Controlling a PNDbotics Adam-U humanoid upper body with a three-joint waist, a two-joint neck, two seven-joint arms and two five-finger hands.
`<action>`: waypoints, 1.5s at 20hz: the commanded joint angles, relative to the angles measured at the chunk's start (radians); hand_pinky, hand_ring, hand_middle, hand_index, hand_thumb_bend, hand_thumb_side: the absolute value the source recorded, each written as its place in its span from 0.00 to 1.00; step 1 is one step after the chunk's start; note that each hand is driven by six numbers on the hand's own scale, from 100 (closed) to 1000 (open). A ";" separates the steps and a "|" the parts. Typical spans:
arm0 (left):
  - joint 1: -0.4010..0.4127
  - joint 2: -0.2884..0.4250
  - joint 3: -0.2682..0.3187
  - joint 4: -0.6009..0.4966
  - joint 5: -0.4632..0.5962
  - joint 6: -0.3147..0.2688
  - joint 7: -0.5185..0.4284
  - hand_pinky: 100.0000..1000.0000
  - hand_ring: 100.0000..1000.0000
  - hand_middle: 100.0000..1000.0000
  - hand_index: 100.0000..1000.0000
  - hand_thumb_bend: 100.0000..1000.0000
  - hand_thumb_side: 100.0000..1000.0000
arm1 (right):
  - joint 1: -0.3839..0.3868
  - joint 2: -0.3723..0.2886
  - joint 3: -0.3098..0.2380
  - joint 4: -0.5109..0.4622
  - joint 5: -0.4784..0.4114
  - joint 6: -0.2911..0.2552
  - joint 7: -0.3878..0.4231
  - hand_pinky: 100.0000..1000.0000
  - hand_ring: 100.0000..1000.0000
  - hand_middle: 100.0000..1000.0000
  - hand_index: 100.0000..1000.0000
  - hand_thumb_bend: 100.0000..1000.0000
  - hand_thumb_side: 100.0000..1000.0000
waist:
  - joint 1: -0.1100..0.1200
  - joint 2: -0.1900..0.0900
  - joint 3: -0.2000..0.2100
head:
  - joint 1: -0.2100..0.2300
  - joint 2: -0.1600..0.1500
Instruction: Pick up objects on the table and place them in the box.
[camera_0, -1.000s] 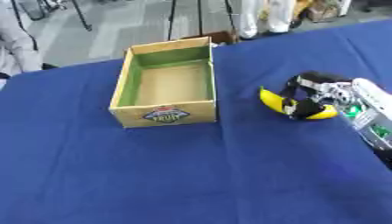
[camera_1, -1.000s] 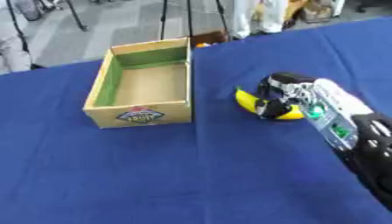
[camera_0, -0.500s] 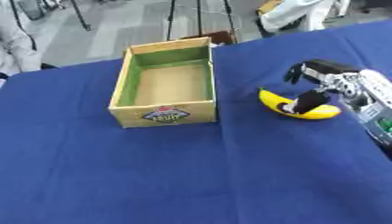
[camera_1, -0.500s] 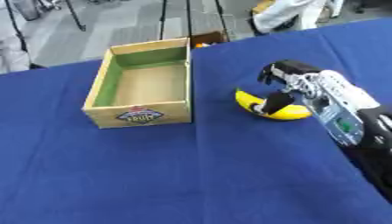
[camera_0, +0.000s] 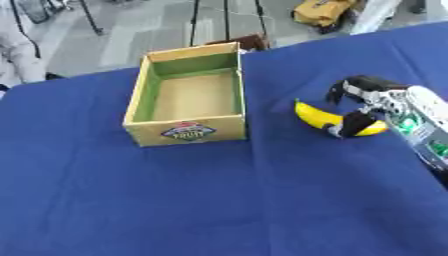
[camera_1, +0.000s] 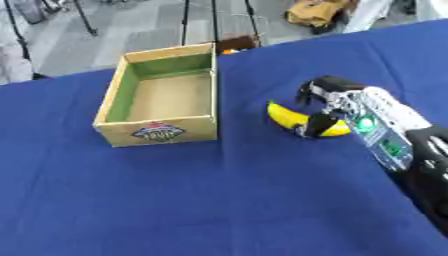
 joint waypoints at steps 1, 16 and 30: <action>-0.007 0.012 0.001 -0.020 0.003 -0.001 -0.004 0.21 0.59 0.62 0.72 0.00 0.84 | -0.009 -0.021 -0.003 0.007 -0.011 -0.003 -0.004 0.76 0.98 0.68 0.78 0.31 0.13 | -0.004 -0.013 0.002 | -0.001 -0.014; -0.005 0.008 0.000 -0.020 0.004 0.000 -0.006 0.21 0.59 0.63 0.72 0.00 0.84 | -0.006 -0.009 0.011 0.058 -0.025 -0.006 -0.037 0.71 0.94 0.61 0.73 0.21 0.11 | 0.000 -0.010 0.004 | -0.003 -0.015; -0.006 0.010 -0.001 -0.020 0.004 0.003 -0.007 0.21 0.59 0.63 0.72 0.00 0.84 | -0.023 -0.007 0.017 0.059 -0.035 -0.005 -0.071 0.66 0.91 0.55 0.69 0.08 0.15 | -0.002 -0.011 0.003 | -0.003 -0.015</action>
